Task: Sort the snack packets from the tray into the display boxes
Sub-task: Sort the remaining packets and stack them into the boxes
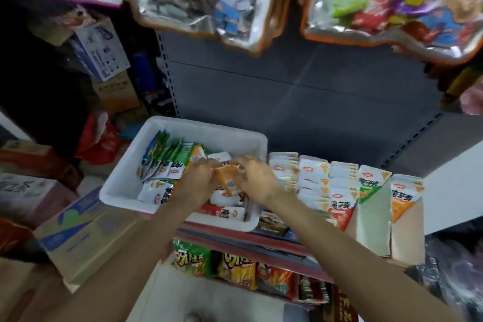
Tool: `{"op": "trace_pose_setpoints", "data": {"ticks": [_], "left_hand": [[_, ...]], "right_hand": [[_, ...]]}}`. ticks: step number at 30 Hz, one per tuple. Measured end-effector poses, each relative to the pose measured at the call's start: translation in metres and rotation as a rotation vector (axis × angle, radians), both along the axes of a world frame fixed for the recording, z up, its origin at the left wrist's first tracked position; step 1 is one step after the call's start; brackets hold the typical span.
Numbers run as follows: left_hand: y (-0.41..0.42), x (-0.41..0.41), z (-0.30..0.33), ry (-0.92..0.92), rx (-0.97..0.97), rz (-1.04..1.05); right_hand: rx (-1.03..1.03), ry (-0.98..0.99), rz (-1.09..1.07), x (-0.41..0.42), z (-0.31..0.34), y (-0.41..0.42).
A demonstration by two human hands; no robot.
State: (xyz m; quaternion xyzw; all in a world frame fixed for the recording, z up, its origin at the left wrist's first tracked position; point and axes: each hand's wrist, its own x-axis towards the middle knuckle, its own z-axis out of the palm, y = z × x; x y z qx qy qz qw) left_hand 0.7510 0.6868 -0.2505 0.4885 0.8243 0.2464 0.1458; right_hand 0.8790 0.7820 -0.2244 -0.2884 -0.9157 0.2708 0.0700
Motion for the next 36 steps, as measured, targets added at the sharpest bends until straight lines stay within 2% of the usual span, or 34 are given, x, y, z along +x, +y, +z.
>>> {"op": "trace_pose_setpoints", "data": {"ticks": [5,10,15,19,24,26,31,36], "left_hand": [[-0.013,-0.05,-0.027,-0.038,-0.272,-0.041],[-0.018,-0.065,-0.041,0.064,-0.509,-0.187],[-0.016,-0.071,-0.042,0.09,-0.509,-0.221],[-0.017,-0.073,-0.038,0.088,-0.489,-0.201],[-0.022,-0.076,-0.042,-0.003,-0.409,-0.158],[-0.023,-0.075,-0.037,-0.048,-0.344,-0.14],[-0.022,-0.063,-0.012,-0.139,-0.073,-0.208],[-0.008,-0.043,0.01,-0.253,0.135,-0.125]], "right_hand": [[-0.072,-0.296,0.024,-0.051,-0.057,-0.017],[-0.062,-0.528,0.047,-0.063,-0.076,-0.02],[0.086,-0.648,-0.005,-0.073,-0.077,-0.026],[0.266,-0.658,0.092,-0.077,-0.072,-0.03],[0.181,-0.563,0.183,-0.067,-0.045,-0.017],[0.072,-0.401,0.138,-0.058,-0.03,-0.007],[-0.203,0.143,-0.171,-0.029,0.012,0.013],[-0.374,0.373,-0.262,-0.01,0.031,0.021]]}}
